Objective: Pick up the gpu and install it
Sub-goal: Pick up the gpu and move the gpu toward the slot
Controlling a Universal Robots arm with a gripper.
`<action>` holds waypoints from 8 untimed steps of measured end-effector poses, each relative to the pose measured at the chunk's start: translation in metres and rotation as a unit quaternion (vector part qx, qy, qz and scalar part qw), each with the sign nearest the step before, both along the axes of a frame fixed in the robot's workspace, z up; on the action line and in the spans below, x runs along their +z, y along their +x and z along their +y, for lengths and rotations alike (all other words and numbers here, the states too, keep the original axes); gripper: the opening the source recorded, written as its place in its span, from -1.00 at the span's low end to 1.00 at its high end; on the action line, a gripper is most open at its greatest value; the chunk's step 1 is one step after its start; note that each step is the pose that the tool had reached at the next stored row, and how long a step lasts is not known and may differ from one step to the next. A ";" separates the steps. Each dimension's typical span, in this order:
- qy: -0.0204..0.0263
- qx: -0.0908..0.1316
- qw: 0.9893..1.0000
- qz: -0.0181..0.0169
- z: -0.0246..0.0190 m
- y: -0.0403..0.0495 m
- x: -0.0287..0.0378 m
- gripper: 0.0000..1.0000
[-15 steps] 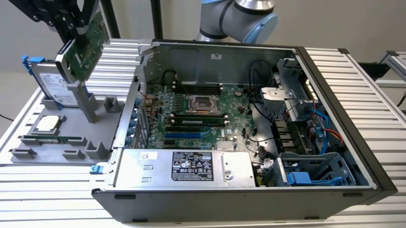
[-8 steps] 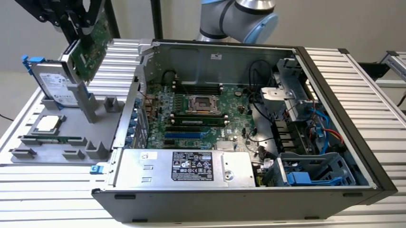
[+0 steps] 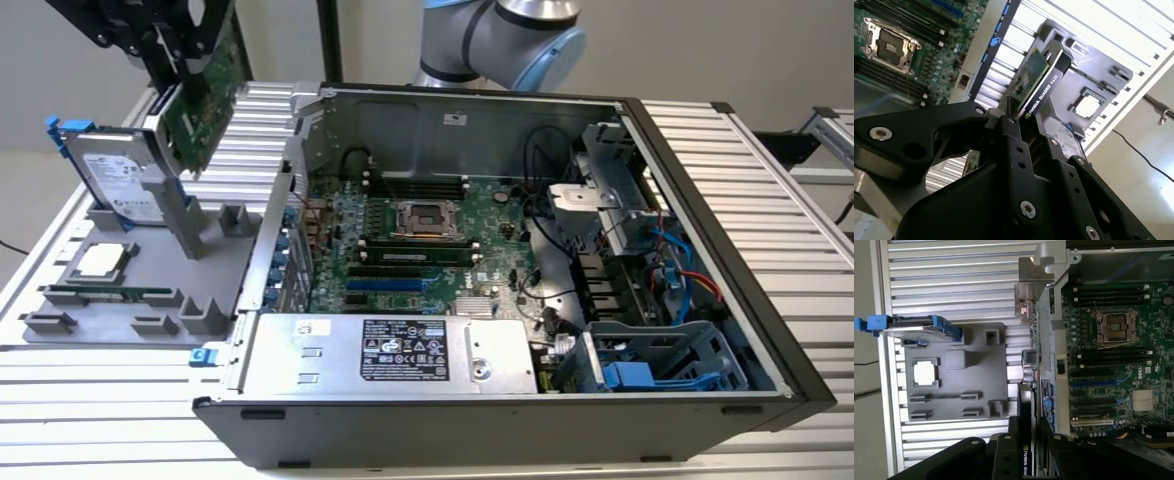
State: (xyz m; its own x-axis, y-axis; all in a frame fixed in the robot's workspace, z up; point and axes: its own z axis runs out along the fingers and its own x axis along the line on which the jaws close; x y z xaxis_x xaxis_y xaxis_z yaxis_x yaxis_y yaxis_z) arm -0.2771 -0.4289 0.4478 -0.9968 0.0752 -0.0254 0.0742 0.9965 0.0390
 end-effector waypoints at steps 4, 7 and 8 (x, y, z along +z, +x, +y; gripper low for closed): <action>0.000 0.000 1.000 0.000 0.0000 0.0049 0.0000 -1.00; 0.000 0.000 1.000 0.000 0.0000 0.0085 0.0000 -1.00; 0.000 0.000 1.000 0.000 0.0000 0.0097 0.0000 -1.00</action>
State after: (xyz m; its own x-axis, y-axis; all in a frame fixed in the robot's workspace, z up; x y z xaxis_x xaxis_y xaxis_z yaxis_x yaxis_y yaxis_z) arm -0.2674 -0.4289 0.4478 -0.9968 0.0753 -0.0254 0.0742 0.9965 0.0390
